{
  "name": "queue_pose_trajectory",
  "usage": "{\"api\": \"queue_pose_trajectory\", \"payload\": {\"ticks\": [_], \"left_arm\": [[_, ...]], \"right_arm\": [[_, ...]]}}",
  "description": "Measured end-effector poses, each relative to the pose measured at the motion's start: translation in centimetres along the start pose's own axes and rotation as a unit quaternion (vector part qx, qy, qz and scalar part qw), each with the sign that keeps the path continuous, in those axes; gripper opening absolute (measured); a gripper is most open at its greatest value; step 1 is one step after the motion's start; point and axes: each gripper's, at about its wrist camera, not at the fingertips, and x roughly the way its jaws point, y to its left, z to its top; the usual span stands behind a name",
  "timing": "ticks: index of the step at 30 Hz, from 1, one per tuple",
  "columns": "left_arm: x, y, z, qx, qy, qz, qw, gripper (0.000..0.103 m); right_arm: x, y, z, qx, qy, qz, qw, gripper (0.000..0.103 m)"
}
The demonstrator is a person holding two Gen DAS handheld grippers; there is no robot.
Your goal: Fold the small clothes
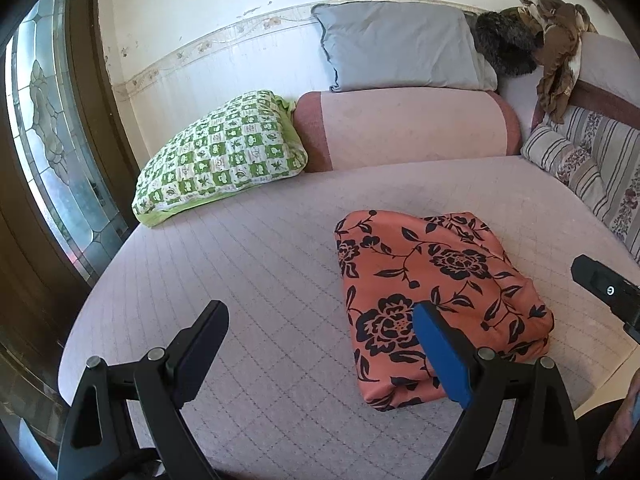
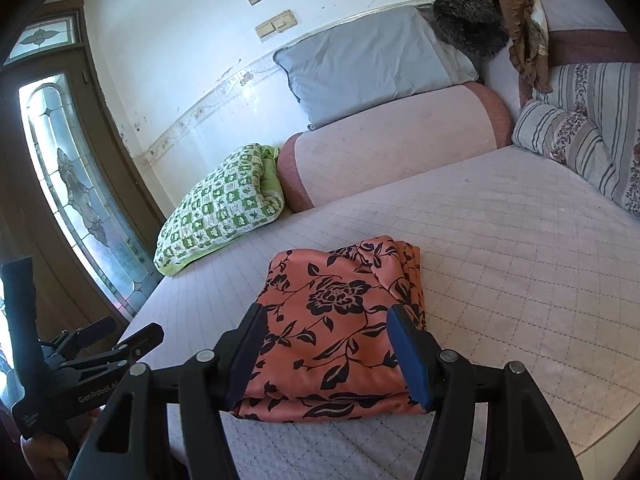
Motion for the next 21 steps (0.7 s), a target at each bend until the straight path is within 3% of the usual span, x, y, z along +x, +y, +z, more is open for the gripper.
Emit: {"api": "queue_pose_trajectory", "payload": {"ticks": [21], "left_arm": [[0.6, 1.0, 0.1, -0.02, 0.012, 0.025, 0.9994, 0.094]], "right_arm": [[1.0, 0.7, -0.4, -0.012, 0.018, -0.007, 1.0, 0.065]]}}
